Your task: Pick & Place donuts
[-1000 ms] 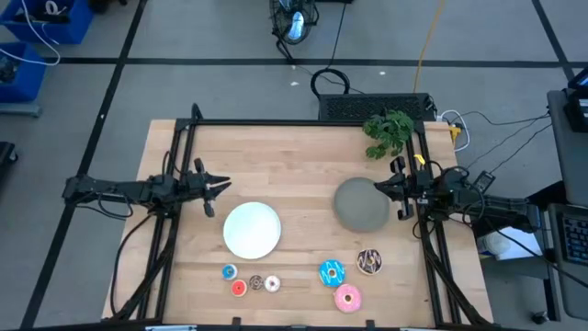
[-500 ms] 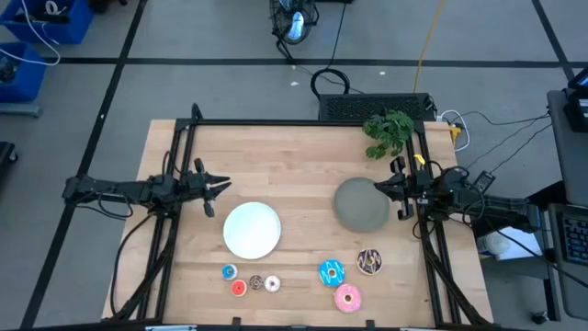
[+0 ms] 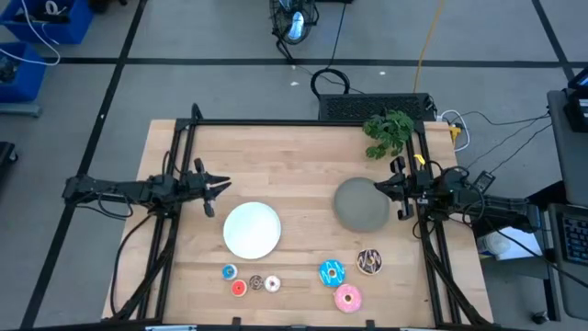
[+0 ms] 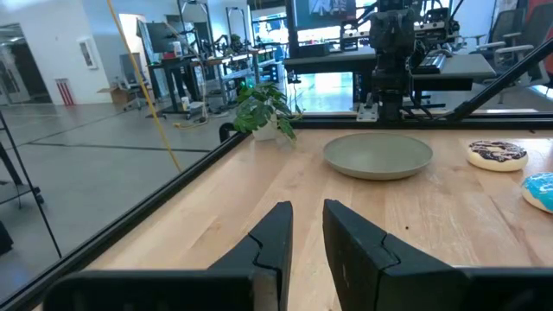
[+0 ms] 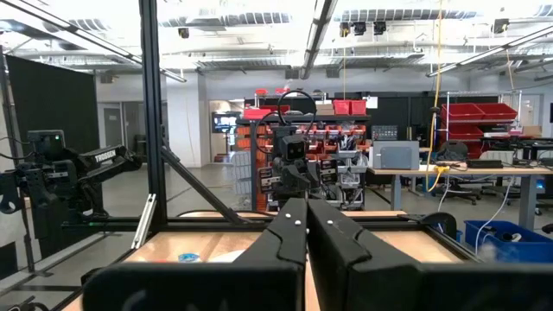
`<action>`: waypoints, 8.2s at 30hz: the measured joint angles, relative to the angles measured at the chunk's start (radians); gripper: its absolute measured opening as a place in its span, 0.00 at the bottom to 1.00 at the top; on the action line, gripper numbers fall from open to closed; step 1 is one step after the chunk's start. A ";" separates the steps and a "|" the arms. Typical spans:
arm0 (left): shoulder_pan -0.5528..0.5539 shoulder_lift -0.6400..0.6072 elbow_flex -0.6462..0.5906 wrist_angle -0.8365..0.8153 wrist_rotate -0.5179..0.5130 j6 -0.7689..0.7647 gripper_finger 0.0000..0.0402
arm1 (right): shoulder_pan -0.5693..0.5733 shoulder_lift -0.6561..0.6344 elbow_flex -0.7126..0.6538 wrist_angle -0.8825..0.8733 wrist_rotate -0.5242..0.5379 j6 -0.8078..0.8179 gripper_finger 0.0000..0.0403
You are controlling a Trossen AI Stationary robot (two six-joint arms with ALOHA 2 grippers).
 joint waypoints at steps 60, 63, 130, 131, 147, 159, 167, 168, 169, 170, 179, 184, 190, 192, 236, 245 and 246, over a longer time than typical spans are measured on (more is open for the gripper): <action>0.003 0.000 0.000 0.058 -0.028 -0.397 0.18 | 0.000 0.000 0.000 0.000 0.000 0.008 0.00; 0.003 0.001 0.001 0.050 -0.011 -0.335 0.18 | 0.000 0.000 0.000 0.003 0.000 0.044 0.00; -0.626 1.724 1.464 -1.224 0.350 -0.724 0.05 | 0.000 0.013 0.000 -0.013 0.054 0.021 0.00; -0.627 1.719 1.464 -1.224 0.359 -0.724 0.05 | 0.000 0.013 0.000 -0.012 0.054 0.014 0.00; -0.636 1.686 1.464 -1.147 0.341 -0.760 0.11 | 0.000 0.013 0.000 -0.008 0.054 0.019 0.00; -0.676 1.685 1.464 -1.093 0.323 -0.774 0.65 | 0.000 0.013 0.000 -0.040 0.053 0.037 0.00; -0.713 1.685 1.448 -1.090 0.244 -0.765 0.75 | 0.000 0.013 0.000 -0.053 0.053 0.037 0.00; -0.713 1.685 1.440 -1.089 0.244 -0.767 0.75 | 0.000 0.013 0.000 -0.055 0.053 0.037 0.00; -0.713 1.685 1.431 -1.086 0.243 -0.768 0.75 | 0.000 0.013 0.000 -0.057 0.053 0.037 0.00; -0.713 1.685 1.422 -1.077 0.243 -0.769 0.76 | 0.000 0.013 0.000 -0.057 0.053 0.037 0.00; -0.713 1.685 1.329 -0.956 0.296 -0.776 0.76 | 0.000 0.013 0.000 -0.060 0.053 0.037 0.00; -0.713 1.685 1.272 -0.870 0.312 -0.776 0.76 | 0.000 0.013 0.000 -0.060 0.053 0.037 0.00; -0.713 1.685 1.225 -0.831 0.308 -0.764 0.76 | 0.000 0.013 0.000 -0.060 0.053 0.037 0.00; -0.713 1.685 1.219 -0.832 0.296 -0.754 0.76 | 0.000 0.013 0.000 -0.060 0.053 0.037 0.00; -0.714 1.767 1.218 -0.795 0.303 -0.626 0.75 | 0.000 0.027 0.000 -0.082 0.054 0.041 0.00; -0.730 1.766 1.180 -0.728 0.269 -0.632 0.75 | 0.000 0.027 0.000 -0.082 0.054 0.041 0.00; -0.732 1.766 1.170 -0.713 0.272 -0.637 0.75 | 0.000 0.027 0.000 -0.082 0.054 0.041 0.00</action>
